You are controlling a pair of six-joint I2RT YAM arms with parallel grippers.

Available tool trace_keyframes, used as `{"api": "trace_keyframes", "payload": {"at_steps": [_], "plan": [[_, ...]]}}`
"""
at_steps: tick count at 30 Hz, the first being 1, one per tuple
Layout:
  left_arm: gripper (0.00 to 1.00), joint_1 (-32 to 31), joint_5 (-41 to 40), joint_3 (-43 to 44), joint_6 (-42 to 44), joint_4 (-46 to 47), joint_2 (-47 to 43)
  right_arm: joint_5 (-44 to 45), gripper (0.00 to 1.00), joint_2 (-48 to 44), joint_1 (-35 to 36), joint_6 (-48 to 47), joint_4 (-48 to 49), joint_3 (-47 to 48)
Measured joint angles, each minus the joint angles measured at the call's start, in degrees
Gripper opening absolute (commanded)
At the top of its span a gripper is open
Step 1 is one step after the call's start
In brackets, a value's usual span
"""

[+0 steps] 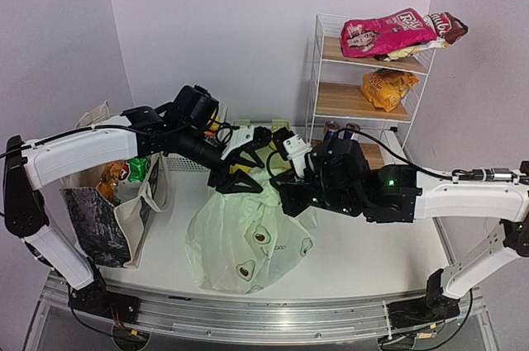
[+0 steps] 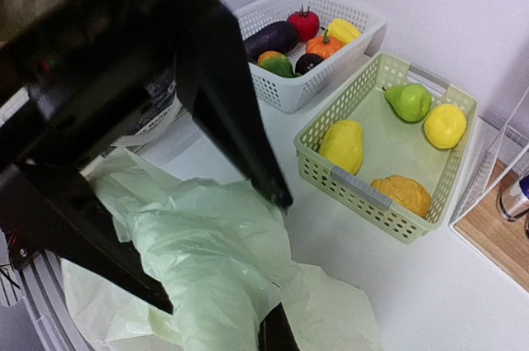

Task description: Place the mixed food into the grocery bags and tie them

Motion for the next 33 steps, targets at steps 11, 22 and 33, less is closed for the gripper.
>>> {"api": "trace_keyframes", "payload": {"at_steps": [11,22,33], "plan": [[0.10,-0.9,0.1,-0.7,4.3,-3.6,0.0,-4.9,0.00,-0.4,-0.3,-0.4,-1.2,2.2],[0.00,-1.1,-5.0,-4.8,7.3,3.2,-2.9,-17.0,0.50,0.1,-1.7,-4.2,-12.1,8.6],[0.00,-1.1,-10.1,-28.7,30.4,27.3,-19.8,-35.9,0.69,-1.1,-8.0,-8.8,-24.7,19.0]]}}
